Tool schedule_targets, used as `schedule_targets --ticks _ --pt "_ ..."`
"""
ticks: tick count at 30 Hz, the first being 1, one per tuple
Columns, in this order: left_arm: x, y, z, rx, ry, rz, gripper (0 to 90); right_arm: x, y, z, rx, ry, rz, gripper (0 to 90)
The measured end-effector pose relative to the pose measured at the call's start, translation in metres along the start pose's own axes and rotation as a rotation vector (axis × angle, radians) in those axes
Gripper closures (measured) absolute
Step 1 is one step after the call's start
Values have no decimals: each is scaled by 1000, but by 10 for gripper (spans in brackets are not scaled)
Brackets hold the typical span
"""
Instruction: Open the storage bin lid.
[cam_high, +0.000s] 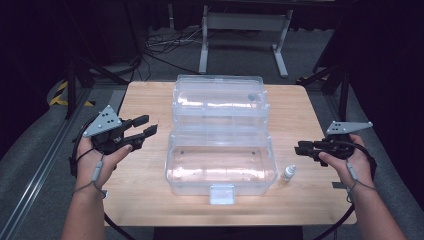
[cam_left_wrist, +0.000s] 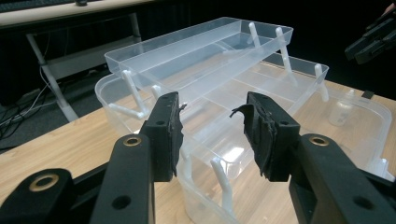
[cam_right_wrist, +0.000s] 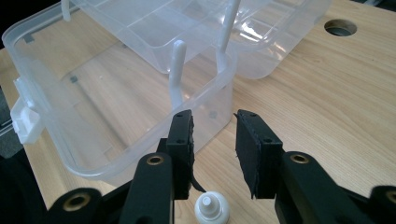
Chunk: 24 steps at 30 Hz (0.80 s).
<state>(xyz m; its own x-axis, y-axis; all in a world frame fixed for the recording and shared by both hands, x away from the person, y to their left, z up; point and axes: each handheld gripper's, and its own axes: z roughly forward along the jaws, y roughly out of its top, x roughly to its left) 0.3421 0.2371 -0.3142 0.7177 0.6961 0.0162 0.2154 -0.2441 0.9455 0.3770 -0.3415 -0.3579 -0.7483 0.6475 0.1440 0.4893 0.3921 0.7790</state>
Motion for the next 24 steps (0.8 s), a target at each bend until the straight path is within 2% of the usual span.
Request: schedule_targets --ticks 2,10,14,24 --pt "0 0 -1 3 0 2 563 0 1 0 7 2 -5 673" --pt "0 0 -3 8 -1 -4 561 0 12 2 105 9 -55 656" --pt "-1 0 -1 23 35 13 562 2 17 1 154 15 -77 645" --pt "-3 -4 -9 29 49 4 562 2 25 6 266 26 -143 613"
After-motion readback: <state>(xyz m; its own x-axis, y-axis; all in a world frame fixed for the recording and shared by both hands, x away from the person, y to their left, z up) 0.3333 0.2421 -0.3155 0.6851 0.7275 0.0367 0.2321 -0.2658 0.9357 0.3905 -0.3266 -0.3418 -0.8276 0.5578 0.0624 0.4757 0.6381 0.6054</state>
